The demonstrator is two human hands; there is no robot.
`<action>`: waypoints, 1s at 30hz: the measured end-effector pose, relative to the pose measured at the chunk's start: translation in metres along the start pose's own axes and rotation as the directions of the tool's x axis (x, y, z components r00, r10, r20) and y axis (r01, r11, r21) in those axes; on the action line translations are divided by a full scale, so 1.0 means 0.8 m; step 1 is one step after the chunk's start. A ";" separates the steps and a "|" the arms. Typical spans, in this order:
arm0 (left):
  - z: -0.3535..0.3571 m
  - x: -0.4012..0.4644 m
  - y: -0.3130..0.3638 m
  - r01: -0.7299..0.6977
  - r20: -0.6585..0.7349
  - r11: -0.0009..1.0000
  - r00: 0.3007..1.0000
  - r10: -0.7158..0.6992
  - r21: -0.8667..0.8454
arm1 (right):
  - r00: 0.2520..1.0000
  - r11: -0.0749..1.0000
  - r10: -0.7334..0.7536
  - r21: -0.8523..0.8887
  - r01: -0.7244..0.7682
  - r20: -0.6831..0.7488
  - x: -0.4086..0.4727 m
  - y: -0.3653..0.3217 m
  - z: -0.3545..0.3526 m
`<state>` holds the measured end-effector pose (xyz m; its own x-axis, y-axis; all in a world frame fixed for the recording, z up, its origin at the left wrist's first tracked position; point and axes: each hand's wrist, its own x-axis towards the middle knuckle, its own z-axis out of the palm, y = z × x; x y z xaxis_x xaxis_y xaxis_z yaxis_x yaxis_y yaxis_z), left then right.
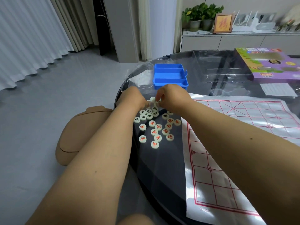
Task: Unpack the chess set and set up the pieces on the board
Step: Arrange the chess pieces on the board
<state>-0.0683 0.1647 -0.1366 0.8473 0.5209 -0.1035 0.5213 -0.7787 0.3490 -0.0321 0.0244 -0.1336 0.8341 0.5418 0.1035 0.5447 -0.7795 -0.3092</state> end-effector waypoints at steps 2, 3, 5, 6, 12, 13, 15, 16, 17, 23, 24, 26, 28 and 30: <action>-0.009 0.005 -0.004 0.036 0.022 0.999 0.999 -0.036 0.032 | 1.000 1.000 -0.001 0.015 0.001 -0.009 0.001 0.002 0.001; -0.013 0.007 -0.007 0.048 0.023 0.998 0.999 -0.049 0.037 | 1.000 1.000 0.004 0.027 -0.004 -0.013 0.001 0.003 0.001; -0.017 0.011 -0.016 0.043 0.019 0.999 0.999 -0.043 0.015 | 1.000 0.999 0.015 0.052 -0.014 -0.023 0.003 0.006 0.000; -0.017 0.013 -0.019 0.030 0.021 1.000 0.999 -0.030 0.001 | 0.999 0.998 0.017 0.066 -0.015 -0.027 0.003 0.007 -0.001; -0.018 0.009 -0.020 -0.017 0.042 0.999 0.999 0.016 0.032 | 1.000 0.999 -0.002 0.049 0.000 0.027 0.004 0.002 0.000; -0.019 0.008 -0.021 -0.030 0.037 0.999 0.999 0.029 0.021 | 0.999 0.999 0.002 0.050 -0.003 0.035 0.002 0.001 -0.002; -0.024 0.003 -0.027 -0.055 0.038 0.998 0.998 0.055 -0.022 | 0.999 0.998 0.010 0.054 -0.013 0.042 -0.001 0.002 -0.004; -0.028 -0.002 -0.029 -0.065 0.037 0.997 0.997 0.067 -0.048 | 0.999 0.998 0.014 0.054 -0.017 0.044 -0.002 0.004 -0.006; -0.032 -0.008 -0.031 -0.078 0.034 0.994 0.996 0.081 -0.072 | 0.999 0.998 0.017 0.053 -0.020 0.047 -0.004 0.006 -0.007; -0.054 -0.070 -0.057 -0.148 0.022 0.977 0.988 0.153 -0.150 | 0.998 1.000 0.010 0.011 -0.010 0.058 -0.010 0.015 -0.011; -0.055 -0.080 -0.061 -0.146 0.037 0.978 0.987 0.153 -0.145 | 0.999 1.000 -0.005 0.012 0.005 0.038 -0.009 0.015 -0.009; -0.052 -0.096 -0.066 -0.141 0.083 0.981 0.985 0.153 -0.130 | 0.999 0.999 -0.044 0.008 0.044 0.029 -0.007 0.014 -0.003; -0.045 -0.107 -0.067 -0.132 0.121 0.986 0.982 0.144 -0.104 | 0.995 0.997 -0.077 -0.018 0.079 0.060 -0.006 0.013 0.002; -0.038 -0.114 -0.067 -0.147 0.130 0.982 0.978 0.162 -0.116 | 0.991 0.994 -0.097 -0.044 0.102 0.091 -0.007 0.013 0.004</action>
<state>-0.1764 0.1695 -0.1175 0.9264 0.3382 -0.1658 0.3758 -0.8009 0.4663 -0.0315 0.0138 -0.1405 0.7657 0.6414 0.0472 0.6301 -0.7335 -0.2549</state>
